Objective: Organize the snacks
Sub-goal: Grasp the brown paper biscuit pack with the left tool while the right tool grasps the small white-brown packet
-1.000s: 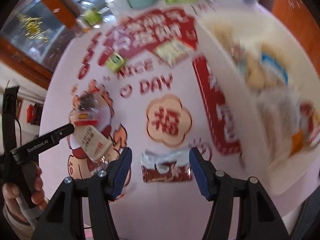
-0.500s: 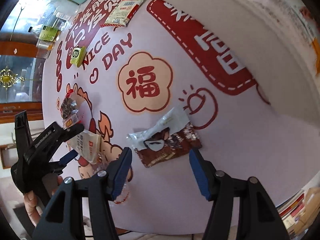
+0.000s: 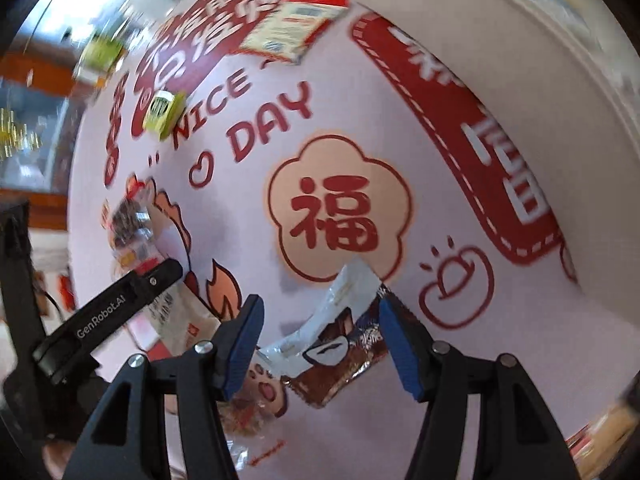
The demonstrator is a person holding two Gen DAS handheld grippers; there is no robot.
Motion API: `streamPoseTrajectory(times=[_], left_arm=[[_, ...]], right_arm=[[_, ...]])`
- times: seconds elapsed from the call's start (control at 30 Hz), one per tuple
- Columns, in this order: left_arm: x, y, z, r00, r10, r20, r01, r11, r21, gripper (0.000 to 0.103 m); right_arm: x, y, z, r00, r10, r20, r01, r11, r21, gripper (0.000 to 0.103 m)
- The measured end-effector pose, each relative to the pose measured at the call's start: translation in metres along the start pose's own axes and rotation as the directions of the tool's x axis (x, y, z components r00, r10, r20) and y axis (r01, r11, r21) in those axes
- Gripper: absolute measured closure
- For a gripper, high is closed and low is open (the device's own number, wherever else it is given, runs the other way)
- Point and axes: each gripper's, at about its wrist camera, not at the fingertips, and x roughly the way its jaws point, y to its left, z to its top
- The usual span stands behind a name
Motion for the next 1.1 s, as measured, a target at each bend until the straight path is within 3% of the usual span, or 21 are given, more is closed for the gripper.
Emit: streamPoseTrajectory(times=[0.27,0.33,0.37,0.4,0.43,0.5,0.6,0.87,1.1], left_arm=[[-0.006,-0.034,-0.017,0.997,-0.029,0.067,0.018,0.987,0.16,0.036],[-0.009,-0.036,-0.022,0.996,-0.042,0.079,0.025,0.981,0.194,0.038],[-0.01,-0.036,-0.026,0.995,-0.047,0.085,0.029,0.978,0.204,0.038],[-0.013,-0.034,-0.03,0.994,-0.054,0.093,0.033,0.976,0.216,0.039],[-0.014,-0.032,-0.034,0.993,-0.062,0.098,0.039,0.974,0.223,0.04],[-0.018,-0.028,-0.038,0.991,-0.085,0.108,0.059,0.973,0.223,0.042],[-0.023,-0.018,-0.042,0.985,-0.125,0.122,0.098,0.973,0.209,0.043],[-0.068,0.02,-0.045,0.958,-0.163,0.234,0.118,0.974,0.193,0.048],[-0.13,0.012,-0.042,0.908,-0.202,0.368,0.128,0.968,0.217,0.049]], right_arm=[[0.003,0.02,-0.016,0.991,-0.115,0.074,0.126,0.976,-0.175,0.043],[0.002,0.022,-0.021,0.986,-0.138,0.098,0.155,0.966,-0.204,0.054],[0.001,0.022,-0.024,0.979,-0.163,0.119,0.187,0.957,-0.223,0.069],[0.0,0.02,-0.027,0.976,-0.169,0.138,0.198,0.953,-0.23,0.073],[-0.001,0.018,-0.028,0.978,-0.152,0.141,0.182,0.956,-0.232,0.076],[-0.005,0.012,-0.03,0.982,-0.116,0.151,0.149,0.96,-0.235,0.093],[-0.013,0.007,-0.031,0.986,-0.058,0.156,0.094,0.968,-0.232,0.099],[-0.052,-0.011,-0.034,0.972,0.084,0.218,-0.037,0.977,-0.21,0.1],[-0.11,-0.014,-0.019,0.924,0.199,0.326,-0.128,0.966,-0.227,0.1]])
